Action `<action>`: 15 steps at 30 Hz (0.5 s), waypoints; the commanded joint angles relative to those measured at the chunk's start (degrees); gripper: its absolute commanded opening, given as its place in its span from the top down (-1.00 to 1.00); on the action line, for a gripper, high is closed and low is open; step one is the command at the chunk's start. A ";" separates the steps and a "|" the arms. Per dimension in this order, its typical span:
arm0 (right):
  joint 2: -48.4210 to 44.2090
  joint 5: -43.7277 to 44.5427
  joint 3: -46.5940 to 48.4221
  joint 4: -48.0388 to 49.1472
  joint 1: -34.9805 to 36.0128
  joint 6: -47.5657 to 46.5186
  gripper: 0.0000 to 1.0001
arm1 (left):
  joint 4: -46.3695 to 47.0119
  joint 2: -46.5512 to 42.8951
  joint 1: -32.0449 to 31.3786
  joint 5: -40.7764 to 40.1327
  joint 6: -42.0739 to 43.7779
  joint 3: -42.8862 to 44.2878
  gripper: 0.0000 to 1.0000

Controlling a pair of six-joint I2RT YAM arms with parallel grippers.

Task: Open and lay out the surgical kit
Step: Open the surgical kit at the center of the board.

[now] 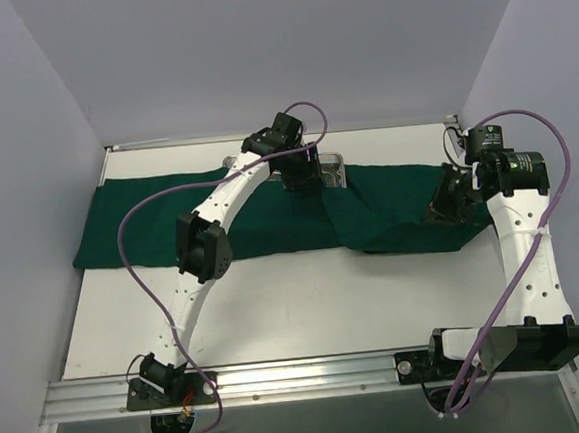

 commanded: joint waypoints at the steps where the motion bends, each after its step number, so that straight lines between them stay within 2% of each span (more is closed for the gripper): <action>1: 0.33 0.58 1.59 -1.02 -0.54 -0.88 1.00 | -0.19 1.65 -0.23 2.80 -1.67 3.96 -0.37; 3: 0.33 0.67 1.59 -1.02 -0.63 -0.79 1.00 | -0.01 3.14 -0.41 4.03 -1.76 5.19 -0.30; 5: 0.33 0.67 1.77 -1.02 -0.63 -0.79 1.00 | 0.95 4.11 -0.41 5.08 -1.76 5.54 -0.08; 6: 0.33 0.76 1.86 -1.02 -0.63 -0.70 1.00 | 1.22 4.20 -0.32 5.52 -1.59 5.63 0.13; 7: 0.24 0.85 1.86 -0.93 -0.71 -0.70 1.00 | 1.31 4.29 -0.41 5.96 -0.80 5.72 0.61; 9: 0.42 0.85 2.12 -0.84 -0.80 -0.61 1.00 | 1.13 3.50 -0.41 5.88 0.78 5.63 0.94; 12: 1.03 2.08 2.65 -0.67 -0.89 -0.70 1.00 | 0.34 -1.32 -1.02 1.50 5.43 2.92 0.95; 15: 2.00 3.83 2.21 -0.23 -1.15 -0.70 1.00 | 2.18 -10.80 -3.21 -5.00 10.79 -5.59 0.95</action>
